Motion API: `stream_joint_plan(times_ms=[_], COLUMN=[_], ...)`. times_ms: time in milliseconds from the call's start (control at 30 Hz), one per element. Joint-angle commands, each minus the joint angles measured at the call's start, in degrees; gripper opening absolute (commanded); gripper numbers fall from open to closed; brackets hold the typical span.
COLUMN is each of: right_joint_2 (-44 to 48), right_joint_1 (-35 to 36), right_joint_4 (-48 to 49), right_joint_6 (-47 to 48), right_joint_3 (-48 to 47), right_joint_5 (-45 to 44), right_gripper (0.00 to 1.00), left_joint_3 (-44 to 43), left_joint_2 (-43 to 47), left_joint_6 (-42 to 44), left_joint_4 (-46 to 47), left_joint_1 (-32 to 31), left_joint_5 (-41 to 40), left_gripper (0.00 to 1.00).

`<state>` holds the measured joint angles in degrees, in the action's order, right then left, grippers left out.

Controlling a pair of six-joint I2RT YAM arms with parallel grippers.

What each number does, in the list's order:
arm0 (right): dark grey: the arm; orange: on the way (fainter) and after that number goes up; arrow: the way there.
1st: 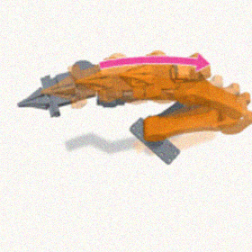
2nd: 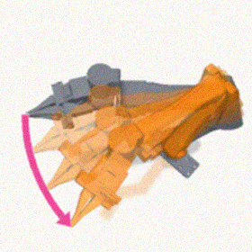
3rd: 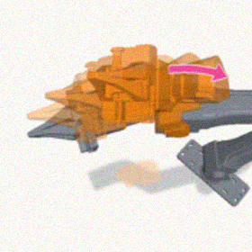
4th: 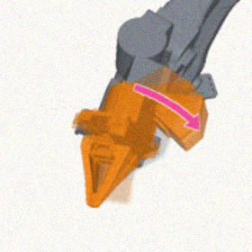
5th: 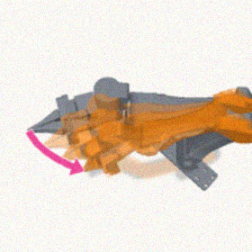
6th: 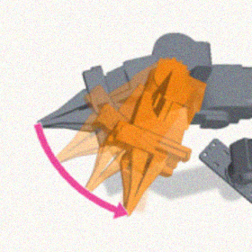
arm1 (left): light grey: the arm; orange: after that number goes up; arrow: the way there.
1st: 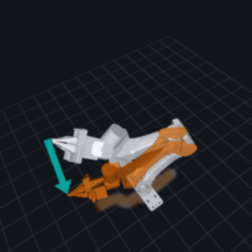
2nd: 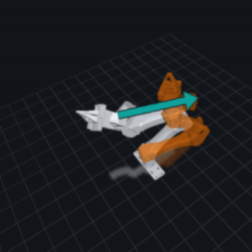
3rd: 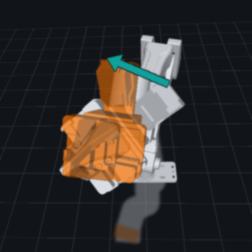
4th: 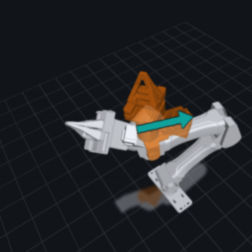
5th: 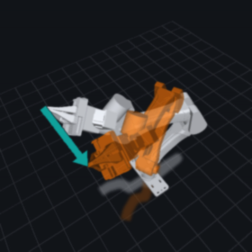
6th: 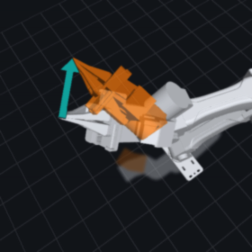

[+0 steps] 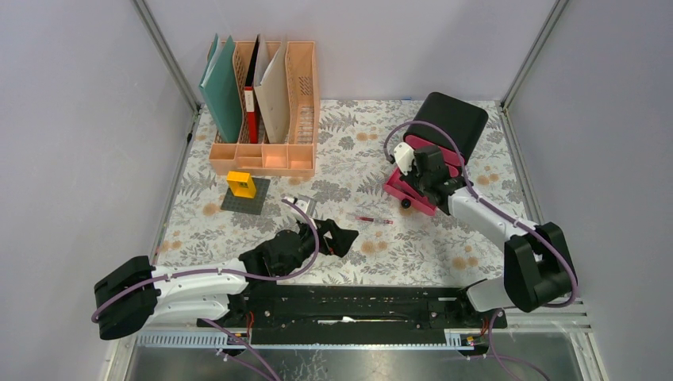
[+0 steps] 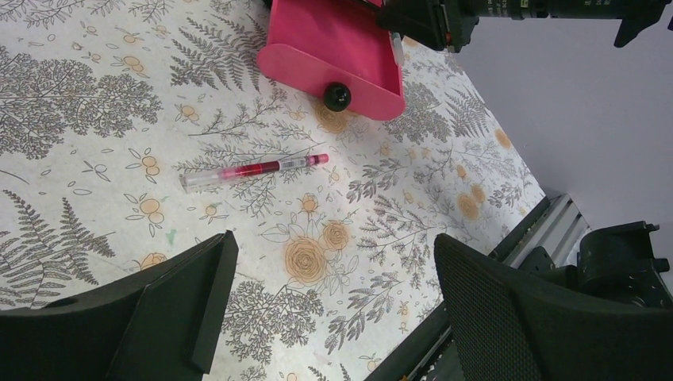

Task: Organize the desk
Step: Place the stationery in the drawer.

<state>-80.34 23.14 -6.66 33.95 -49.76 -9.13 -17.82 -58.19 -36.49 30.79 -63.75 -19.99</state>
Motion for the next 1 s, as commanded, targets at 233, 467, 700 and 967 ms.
stream_joint_plan(times_ms=[233, 467, 700, 967], right_joint_2=[2.0, 9.1, 16.6, 26.9], right_joint_1=[0.0, 0.0, 0.1, -0.8], right_joint_4=[0.3, -8.8, -20.6, -18.7], right_joint_6=[-2.3, -4.7, -8.0, -4.7], right_joint_3=[0.0, -3.1, -7.8, -0.6], right_joint_5=[0.4, 11.6, 28.4, 38.6], right_gripper=[0.5, 0.56, 0.58, 0.62], left_joint_3=[0.1, -3.9, -9.2, -17.4], left_joint_2=[0.7, -2.5, -6.9, -15.4], left_joint_6=[0.7, 3.9, 8.2, 16.3], left_joint_4=[0.8, -3.5, -7.4, -12.0], left_joint_1=[0.5, 0.5, 0.8, 2.4], left_joint_5=[1.1, 4.1, 6.6, 12.2], left_gripper=[0.99, 0.99, 0.99, 0.99])
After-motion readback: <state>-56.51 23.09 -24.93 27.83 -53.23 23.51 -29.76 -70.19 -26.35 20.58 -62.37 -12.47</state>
